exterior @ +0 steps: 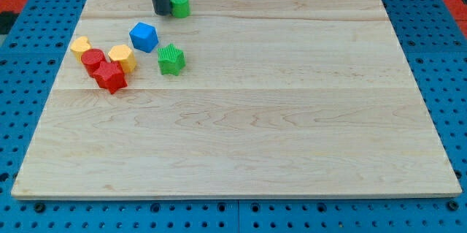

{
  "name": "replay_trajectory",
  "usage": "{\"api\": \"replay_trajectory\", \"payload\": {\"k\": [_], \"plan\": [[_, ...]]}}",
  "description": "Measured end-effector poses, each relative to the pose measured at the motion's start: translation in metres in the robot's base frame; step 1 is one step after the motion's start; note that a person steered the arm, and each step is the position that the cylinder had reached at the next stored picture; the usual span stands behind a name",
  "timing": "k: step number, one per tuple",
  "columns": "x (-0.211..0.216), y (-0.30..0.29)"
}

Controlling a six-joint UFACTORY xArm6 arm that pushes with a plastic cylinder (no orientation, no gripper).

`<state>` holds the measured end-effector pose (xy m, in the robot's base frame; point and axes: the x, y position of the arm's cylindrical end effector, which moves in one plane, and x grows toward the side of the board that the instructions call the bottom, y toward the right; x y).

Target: Move your arm to the top center

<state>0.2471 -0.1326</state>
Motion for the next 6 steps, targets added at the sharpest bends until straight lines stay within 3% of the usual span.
{"api": "replay_trajectory", "payload": {"k": [2, 3, 4, 5, 6], "plan": [[0.006, -0.017], [0.045, 0.004], [0.065, 0.06], [0.034, 0.15], [-0.024, 0.154]]}}
